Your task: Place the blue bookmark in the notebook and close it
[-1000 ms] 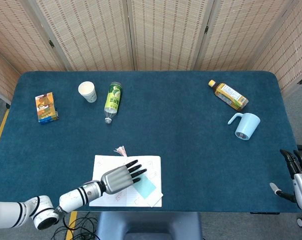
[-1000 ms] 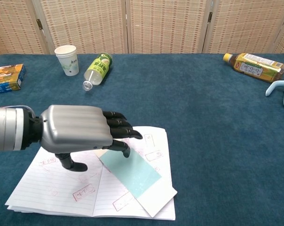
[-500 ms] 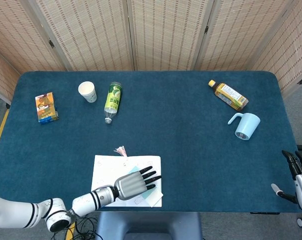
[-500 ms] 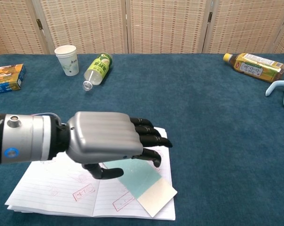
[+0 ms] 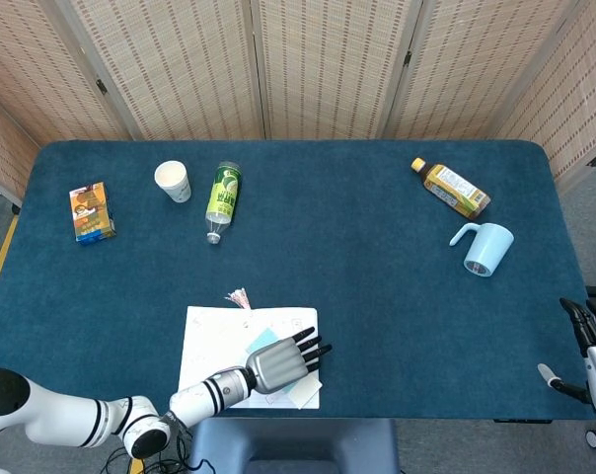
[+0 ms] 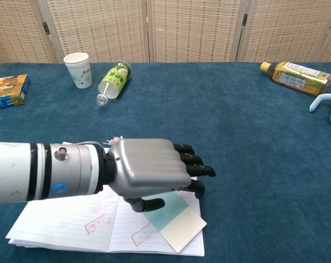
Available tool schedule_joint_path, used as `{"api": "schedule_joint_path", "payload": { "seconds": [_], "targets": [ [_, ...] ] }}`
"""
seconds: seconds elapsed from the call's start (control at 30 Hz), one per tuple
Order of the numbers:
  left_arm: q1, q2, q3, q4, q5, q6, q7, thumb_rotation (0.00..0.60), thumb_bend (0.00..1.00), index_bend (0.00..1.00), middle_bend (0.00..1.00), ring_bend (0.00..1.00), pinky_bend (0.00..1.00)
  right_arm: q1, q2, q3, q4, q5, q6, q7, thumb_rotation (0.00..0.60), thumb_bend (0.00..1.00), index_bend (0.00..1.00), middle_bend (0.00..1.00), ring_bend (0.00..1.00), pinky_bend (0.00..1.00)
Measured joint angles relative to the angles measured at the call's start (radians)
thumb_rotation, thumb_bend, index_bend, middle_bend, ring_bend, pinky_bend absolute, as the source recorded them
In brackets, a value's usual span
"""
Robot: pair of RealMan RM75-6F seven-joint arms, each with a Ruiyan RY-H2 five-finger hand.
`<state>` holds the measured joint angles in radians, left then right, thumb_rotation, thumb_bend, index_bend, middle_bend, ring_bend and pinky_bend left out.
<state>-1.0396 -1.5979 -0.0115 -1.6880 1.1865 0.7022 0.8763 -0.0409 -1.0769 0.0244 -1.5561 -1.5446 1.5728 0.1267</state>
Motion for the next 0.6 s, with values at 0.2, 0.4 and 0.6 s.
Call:
{"api": "schedule_joint_path", "payload": {
  "seconds": [0.2,0.4,0.6],
  "targets": [
    [-0.018,-0.015,0.019,0.001,-0.059,0.036,0.063,0.600,0.53,0.27,0.00,0.00,0.09,-0.001,-0.001,0.000,0.003,0.001,-0.002,0.003,0.600,0.11,0.04,0.13,0.04,0.12],
    [-0.023,-0.007,0.043,-0.019,-0.073,0.065,0.078,0.600,0.53,0.29,0.00,0.00,0.09,0.001,-0.002,0.000,0.004,-0.002,-0.003,0.003,0.600,0.11,0.04,0.13,0.04,0.12],
    [-0.022,0.010,0.067,-0.043,-0.070,0.084,0.079,0.600,0.53,0.30,0.00,0.00,0.09,0.002,-0.002,0.000,0.001,-0.005,-0.003,0.001,0.600,0.11,0.04,0.13,0.04,0.12]
  ]
}}
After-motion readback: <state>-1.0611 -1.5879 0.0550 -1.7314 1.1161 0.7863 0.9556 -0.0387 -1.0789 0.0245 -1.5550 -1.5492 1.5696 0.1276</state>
